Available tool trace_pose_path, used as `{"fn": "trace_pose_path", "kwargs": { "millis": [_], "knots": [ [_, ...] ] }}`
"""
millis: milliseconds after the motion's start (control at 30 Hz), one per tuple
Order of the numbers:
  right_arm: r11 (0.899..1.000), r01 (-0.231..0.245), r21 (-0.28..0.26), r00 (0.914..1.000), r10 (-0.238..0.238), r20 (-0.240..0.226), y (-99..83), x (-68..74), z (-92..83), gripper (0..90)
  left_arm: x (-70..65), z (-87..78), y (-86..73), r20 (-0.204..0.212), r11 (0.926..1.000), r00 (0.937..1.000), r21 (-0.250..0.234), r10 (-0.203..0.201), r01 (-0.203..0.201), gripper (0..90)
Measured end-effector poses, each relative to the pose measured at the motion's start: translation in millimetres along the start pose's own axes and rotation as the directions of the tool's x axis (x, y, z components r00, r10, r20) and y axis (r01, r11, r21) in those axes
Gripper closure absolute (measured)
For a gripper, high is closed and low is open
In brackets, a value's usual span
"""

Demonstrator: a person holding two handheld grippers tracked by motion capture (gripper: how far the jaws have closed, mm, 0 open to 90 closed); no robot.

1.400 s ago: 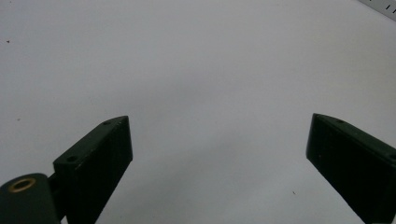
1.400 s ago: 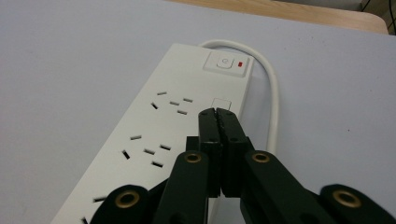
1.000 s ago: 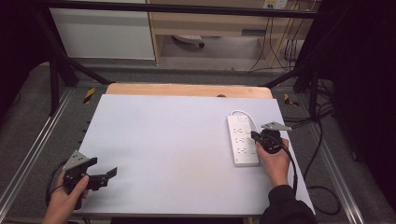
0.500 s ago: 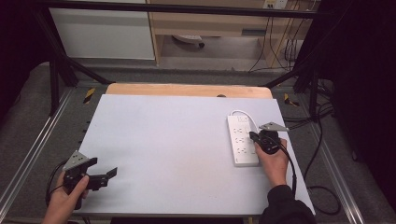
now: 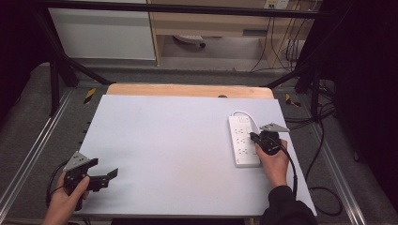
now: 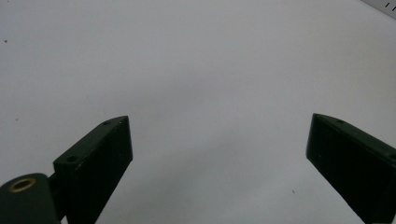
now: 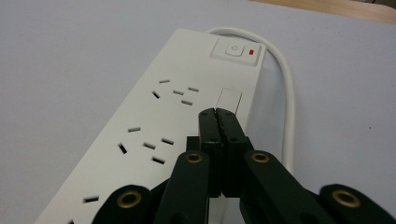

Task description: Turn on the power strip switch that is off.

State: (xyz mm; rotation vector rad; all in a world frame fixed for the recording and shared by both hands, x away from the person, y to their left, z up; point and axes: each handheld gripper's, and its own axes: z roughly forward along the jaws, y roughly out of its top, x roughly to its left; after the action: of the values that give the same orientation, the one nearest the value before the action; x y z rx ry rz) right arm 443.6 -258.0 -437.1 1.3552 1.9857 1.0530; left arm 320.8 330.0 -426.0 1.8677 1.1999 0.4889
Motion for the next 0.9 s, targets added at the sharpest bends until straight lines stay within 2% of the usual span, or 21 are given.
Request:
{"fn": "trace_pose_path", "kwargs": {
  "millis": [900],
  "knots": [
    [1.000,-0.003,-0.017,1.0000,0.003,-0.006,-3.1,0.5,5.3,90.0,-0.3,0.1,-0.2,0.003,1.0000,1.0000,0.003,0.000,0.000,7.2]
  ]
}}
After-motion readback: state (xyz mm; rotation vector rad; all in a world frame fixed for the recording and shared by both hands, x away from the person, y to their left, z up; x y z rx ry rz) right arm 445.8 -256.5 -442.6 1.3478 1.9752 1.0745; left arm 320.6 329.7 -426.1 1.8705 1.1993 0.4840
